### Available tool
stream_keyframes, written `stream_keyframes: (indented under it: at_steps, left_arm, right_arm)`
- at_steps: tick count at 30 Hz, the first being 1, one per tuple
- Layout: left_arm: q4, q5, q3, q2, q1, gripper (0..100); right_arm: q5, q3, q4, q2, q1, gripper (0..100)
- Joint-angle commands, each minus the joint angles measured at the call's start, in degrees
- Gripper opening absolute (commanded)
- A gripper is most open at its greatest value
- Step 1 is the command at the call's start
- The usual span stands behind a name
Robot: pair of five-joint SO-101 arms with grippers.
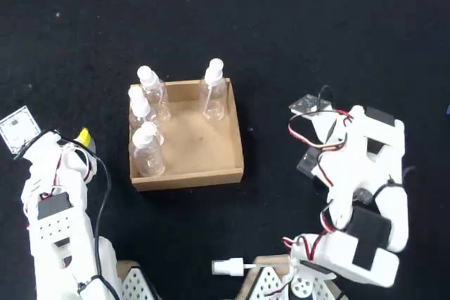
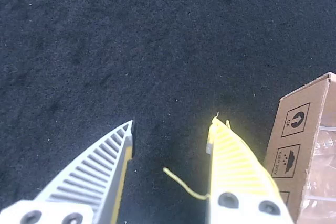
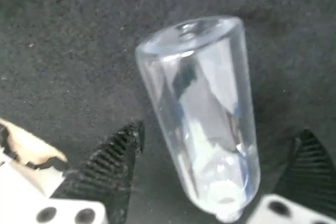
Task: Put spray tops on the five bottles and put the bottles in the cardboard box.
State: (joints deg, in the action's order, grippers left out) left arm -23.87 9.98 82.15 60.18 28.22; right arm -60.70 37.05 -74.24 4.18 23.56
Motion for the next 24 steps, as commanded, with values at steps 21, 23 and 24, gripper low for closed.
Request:
stream_keyframes:
  at_steps: [21, 23, 24]
  left_arm:
    - [1.32, 0.09, -0.40, 0.97, 0.66, 21]
    - [1.32, 0.09, -0.40, 0.97, 0.66, 21]
    - [1.32, 0.09, -0.40, 0.97, 0.66, 21]
  right_arm:
    - [66.37, -29.58, -3.60, -16.66, 21.01, 20.3]
    - [64.18, -31.78, -6.51, -18.86, 18.11, 24.7]
    - [62.77, -32.92, -7.82, -19.65, 16.97, 26.6]
